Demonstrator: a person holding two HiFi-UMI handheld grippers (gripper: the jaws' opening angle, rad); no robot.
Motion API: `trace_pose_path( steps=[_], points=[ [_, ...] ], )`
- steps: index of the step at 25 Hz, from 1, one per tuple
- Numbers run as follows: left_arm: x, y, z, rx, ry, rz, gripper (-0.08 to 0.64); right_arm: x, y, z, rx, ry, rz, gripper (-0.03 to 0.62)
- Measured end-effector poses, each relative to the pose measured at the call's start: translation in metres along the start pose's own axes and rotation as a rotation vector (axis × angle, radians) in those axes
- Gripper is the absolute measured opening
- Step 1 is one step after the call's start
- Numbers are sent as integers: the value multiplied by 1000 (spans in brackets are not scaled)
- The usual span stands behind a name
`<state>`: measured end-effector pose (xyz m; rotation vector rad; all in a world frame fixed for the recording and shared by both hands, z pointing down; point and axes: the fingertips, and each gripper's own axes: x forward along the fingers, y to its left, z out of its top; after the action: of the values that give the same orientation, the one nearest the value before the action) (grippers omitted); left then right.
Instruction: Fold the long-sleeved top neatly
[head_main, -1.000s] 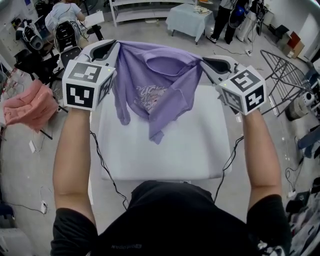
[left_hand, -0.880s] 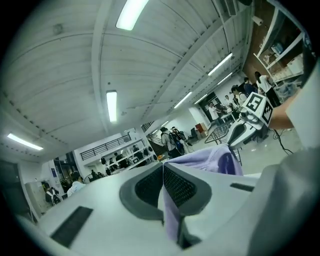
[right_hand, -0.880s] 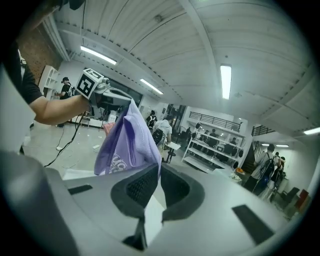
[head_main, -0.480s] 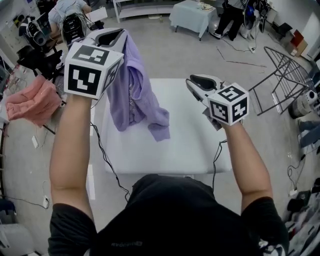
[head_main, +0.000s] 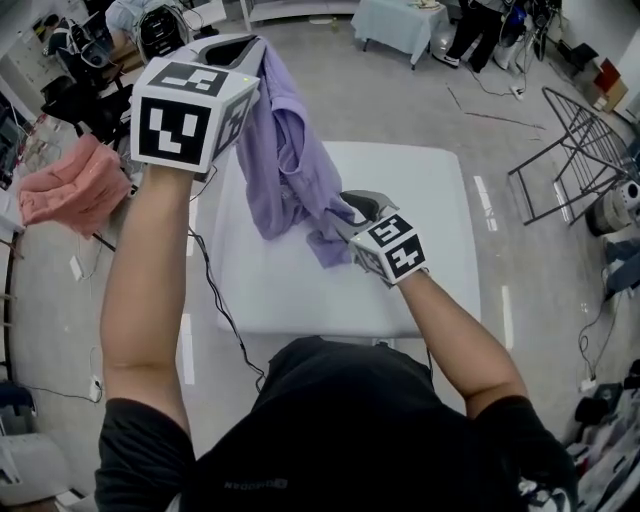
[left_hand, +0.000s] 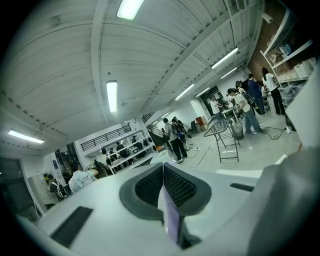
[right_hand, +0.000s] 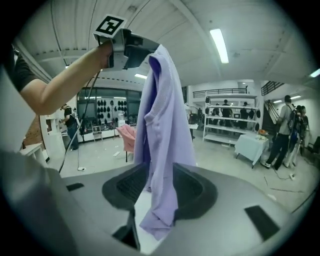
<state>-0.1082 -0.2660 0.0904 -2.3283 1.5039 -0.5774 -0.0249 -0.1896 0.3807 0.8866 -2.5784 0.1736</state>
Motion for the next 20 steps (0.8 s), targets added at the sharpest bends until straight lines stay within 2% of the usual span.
trace_pose_path(
  steps=[5,8,10,13,16,20],
  points=[
    [-2,-6,-1,6,0,-11,8,24,1,-32,67,28,11,202],
    [-5,-9,0,19,-3,-19,8,38,9,-51,110,71,14,193],
    [-8,-7,-1,28,1,-23,8,43,11,-53,122,72,-1,148],
    [-11,1,-8,35,8,-29,8,43,7,-46,110,47,-31,29],
    [-10,10,-17,29,15,-34,8,29,-12,-41,90,34,-85,25],
    [-16,28,-42,21,44,-36,8,-7,-58,-22,62,8,-226,21]
  ],
)
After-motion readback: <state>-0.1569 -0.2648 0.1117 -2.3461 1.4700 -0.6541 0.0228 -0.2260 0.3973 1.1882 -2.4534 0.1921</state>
